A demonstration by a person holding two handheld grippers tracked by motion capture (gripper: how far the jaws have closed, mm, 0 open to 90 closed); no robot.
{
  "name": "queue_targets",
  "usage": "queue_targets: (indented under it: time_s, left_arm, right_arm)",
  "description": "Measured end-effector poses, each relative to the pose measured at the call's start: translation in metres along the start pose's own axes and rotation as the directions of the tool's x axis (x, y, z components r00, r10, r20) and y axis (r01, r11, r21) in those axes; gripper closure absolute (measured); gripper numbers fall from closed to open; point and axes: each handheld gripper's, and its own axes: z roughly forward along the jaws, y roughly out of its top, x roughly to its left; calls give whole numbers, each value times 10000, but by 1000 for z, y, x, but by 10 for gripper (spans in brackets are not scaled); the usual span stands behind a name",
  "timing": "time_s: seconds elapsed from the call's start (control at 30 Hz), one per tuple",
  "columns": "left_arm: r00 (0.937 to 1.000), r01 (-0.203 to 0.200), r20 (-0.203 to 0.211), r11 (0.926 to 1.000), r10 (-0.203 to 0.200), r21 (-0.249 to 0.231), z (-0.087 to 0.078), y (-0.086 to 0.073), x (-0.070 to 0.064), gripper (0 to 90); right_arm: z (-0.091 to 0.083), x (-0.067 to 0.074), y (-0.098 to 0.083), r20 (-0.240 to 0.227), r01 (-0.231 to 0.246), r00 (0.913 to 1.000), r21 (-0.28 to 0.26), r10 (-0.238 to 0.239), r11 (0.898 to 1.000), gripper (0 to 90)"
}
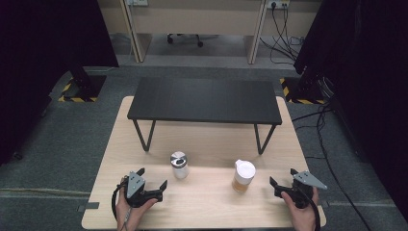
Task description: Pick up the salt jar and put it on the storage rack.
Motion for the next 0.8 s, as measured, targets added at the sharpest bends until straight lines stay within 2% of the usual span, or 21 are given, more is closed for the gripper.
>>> queue_targets:
  time_s: [0.2,0.33,0.37,0.43,0.57,0.8]
  left_arm:
    - [9997,-49,251,9992,59,-386,0,-6,3,0]
    - [9975,24,709,9972,29,-744,1,-11,6,0]
    - [9975,24,709,9972,29,-744,1,-11,6,0]
    - [9944,-19,1048,9962,110,-865,3,-12,8,0]
    - [9909,-131,1321,9961,246,-872,6,-11,8,0]
    - [9885,-139,1489,9957,276,-917,10,-10,4,0]
  right_arm:
    - [0,0,0,-8,11,10000,24,-11,10000,53]
    - [0,0,1,-7,34,10000,36,-34,10000,53]
    - [0,0,1,-7,34,10000,36,-34,10000,53]
    - [0,0,1,-8,41,10000,37,-40,10000,53]
    - [0,1,1,-1,79,10000,27,-79,10000,53]
    - [1,1,1,21,90,10000,29,-90,10000,53]
